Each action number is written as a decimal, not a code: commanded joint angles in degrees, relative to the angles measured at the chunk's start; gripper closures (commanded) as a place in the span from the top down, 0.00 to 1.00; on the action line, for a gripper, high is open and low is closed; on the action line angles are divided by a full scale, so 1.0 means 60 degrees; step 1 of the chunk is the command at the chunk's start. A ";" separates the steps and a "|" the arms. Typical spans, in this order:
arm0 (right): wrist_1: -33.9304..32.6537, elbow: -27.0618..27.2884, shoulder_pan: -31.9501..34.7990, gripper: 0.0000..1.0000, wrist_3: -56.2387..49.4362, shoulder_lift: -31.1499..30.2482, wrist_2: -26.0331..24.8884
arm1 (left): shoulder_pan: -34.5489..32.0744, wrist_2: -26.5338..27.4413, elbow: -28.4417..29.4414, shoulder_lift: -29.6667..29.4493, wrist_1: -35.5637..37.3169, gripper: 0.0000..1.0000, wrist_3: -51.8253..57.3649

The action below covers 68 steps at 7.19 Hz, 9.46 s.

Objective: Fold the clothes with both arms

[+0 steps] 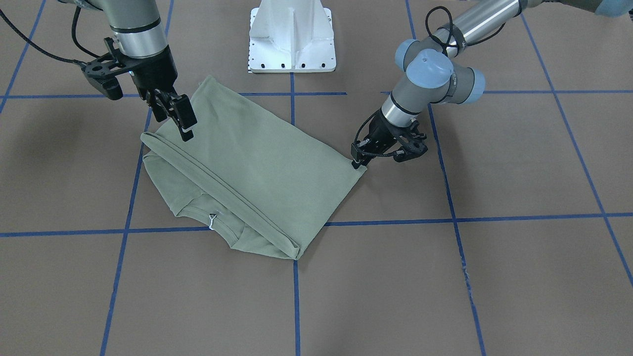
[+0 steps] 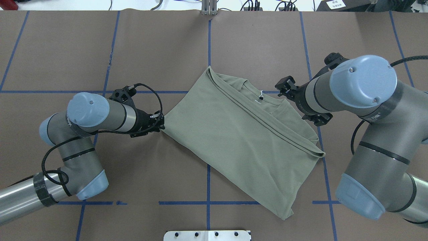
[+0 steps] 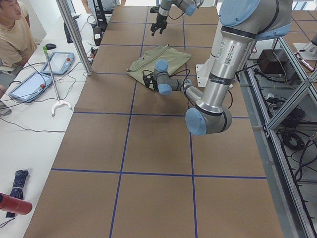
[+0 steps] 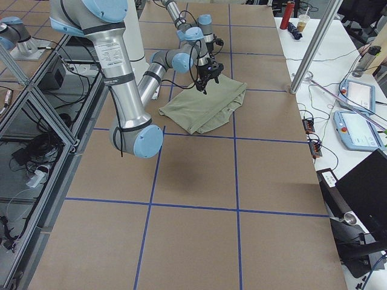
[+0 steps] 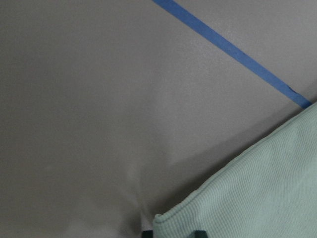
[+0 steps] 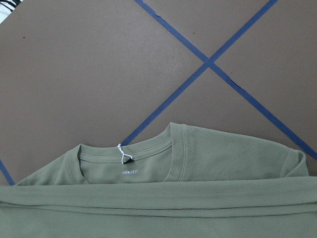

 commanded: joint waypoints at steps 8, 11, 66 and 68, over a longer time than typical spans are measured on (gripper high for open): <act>0.0015 -0.0341 -0.0546 1.00 -0.0018 0.0267 -0.0128 | -0.3119 0.0612 0.7545 -0.5020 -0.2010 0.00 0.3489; 0.0232 -0.0605 -0.0768 1.00 -0.0192 0.0691 -0.0511 | -0.3120 0.0382 0.6350 -0.4433 -0.2011 0.57 0.3606; 0.1860 -0.3360 -0.2527 0.00 0.0392 0.1220 -0.1026 | -0.3251 -0.1524 0.2062 -0.1204 -0.1850 0.62 0.2493; 0.1846 -0.2805 -0.2541 0.00 0.0479 0.1075 -0.0833 | -0.3222 -0.1539 0.1655 -0.1117 -0.1850 0.61 0.1927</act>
